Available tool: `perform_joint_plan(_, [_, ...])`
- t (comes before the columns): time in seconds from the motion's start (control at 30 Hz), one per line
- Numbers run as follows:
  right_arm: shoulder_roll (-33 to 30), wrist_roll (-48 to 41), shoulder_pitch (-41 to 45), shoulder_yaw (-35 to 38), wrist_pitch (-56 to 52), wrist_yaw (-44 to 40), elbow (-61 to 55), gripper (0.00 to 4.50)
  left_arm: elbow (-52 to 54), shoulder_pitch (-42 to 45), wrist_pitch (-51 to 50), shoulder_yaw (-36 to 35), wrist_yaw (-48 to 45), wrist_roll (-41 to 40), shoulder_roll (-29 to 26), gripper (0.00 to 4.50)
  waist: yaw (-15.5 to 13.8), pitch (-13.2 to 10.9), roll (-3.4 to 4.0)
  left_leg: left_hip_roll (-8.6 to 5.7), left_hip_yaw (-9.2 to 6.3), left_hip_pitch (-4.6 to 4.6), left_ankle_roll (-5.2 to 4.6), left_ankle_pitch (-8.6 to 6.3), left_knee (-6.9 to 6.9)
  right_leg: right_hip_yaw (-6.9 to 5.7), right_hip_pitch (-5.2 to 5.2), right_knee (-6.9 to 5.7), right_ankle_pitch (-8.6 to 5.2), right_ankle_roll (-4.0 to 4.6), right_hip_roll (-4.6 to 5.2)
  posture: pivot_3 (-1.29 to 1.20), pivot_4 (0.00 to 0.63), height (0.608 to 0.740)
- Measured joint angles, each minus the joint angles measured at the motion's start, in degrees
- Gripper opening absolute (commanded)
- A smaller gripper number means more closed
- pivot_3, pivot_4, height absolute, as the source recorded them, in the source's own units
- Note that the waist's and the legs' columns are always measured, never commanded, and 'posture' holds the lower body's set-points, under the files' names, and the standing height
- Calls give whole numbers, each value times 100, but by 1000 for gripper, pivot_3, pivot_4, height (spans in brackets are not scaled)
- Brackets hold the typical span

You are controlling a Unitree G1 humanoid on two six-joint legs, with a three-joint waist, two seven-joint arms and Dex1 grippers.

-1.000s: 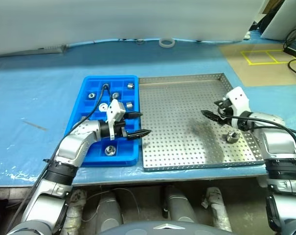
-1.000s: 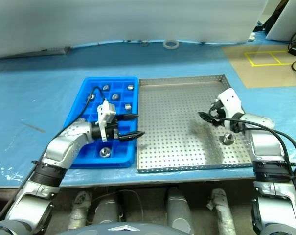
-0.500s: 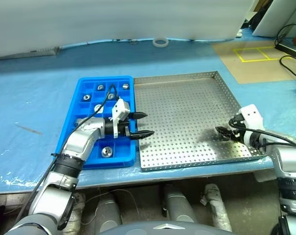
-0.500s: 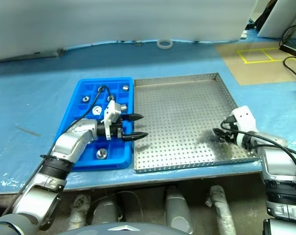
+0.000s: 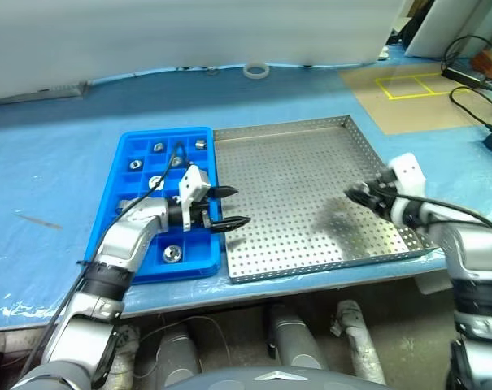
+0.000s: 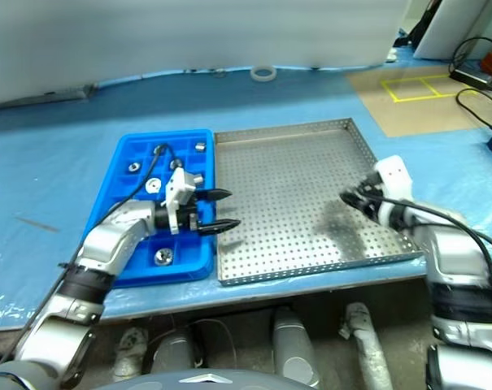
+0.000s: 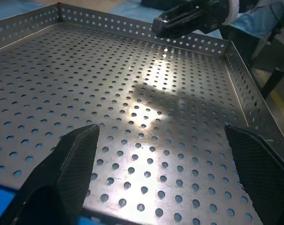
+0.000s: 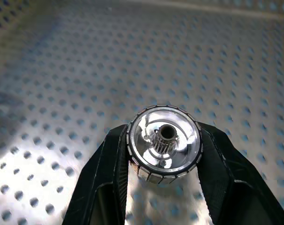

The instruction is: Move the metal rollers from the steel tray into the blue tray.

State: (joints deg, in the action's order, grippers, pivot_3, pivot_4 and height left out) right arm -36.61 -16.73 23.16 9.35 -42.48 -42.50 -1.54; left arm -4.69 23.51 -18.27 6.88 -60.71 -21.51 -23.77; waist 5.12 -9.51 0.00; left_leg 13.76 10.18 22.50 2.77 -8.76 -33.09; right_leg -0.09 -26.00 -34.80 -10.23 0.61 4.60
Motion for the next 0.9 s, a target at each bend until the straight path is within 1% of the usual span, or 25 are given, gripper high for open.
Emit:
perform_joint_plan(0.07, [155,-33,293,-253,170,-197,168,1669,273,-218,-93,-120,154,-23,-88,4500,-49,0,0,4,-5,5,1,0,4,0,0,-1,6,10,1,-196,150,740])
perform_joint_plan(0.1, [270,-22,529,-474,335,-366,399,1669,533,-447,-174,-248,287,-53,-153,4500,-65,0,0,4,-5,4,1,-1,5,-2,-2,0,24,39,1,-168,150,740])
perform_joint_plan(0.17, [398,12,787,-806,603,-604,790,1669,897,-716,-300,-382,483,-109,-242,4500,-183,0,0,6,-5,10,2,-2,16,0,-2,2,27,47,5,-85,150,740])
perform_joint_plan(0.23, [677,74,1197,-1111,908,-898,1316,1669,1424,-1184,-464,-651,758,-180,-375,4500,-295,0,0,10,-6,14,4,-1,26,0,-11,2,29,51,4,-14,150,740])
perform_joint_plan(0.37, [985,83,1731,-1447,1463,-1491,1891,1669,2116,-1788,-715,-1011,1200,-291,-483,4500,-623,-1,1,12,-5,18,11,2,45,-5,-18,6,25,57,4,90,150,740])
perform_joint_plan(0.47, [1309,-2,2065,-1582,1725,-2046,2215,1669,2654,-2348,-864,-1318,1546,-400,-513,4500,-803,-2,-1,13,-5,20,11,2,46,-8,-16,5,24,58,6,90,150,740])
perform_joint_plan(0.5, [1405,-31,2179,-1653,1778,-2244,2336,1669,2807,-2517,-904,-1391,1660,-415,-513,4500,-847,-2,-2,13,-5,20,12,2,45,-10,-16,5,24,58,9,174,150,740])
perform_joint_plan(0.6, [1513,-82,2319,-1811,1895,-2786,2475,1669,3159,-2837,-962,-1492,1916,-456,-511,4500,-1042,-4,-4,11,-8,16,13,2,44,-17,-7,3,24,57,27,224,150,740])
perform_joint_plan(0.7, [1535,-89,2320,-1990,1966,-3202,2528,1669,3374,-3083,-994,-1596,2102,-525,-510,4500,-1149,-4,-4,4,-12,17,14,3,45,-27,-2,3,23,56,39,252,150,740])
perform_joint_plan(0.9, [1592,411,2289,-2601,2486,-3492,2715,1669,3638,-3336,-1000,-1601,2356,-611,-510,4500,-1241,-4,-5,4,-19,19,21,7,52,-37,-5,3,18,47,42,272,150,740])
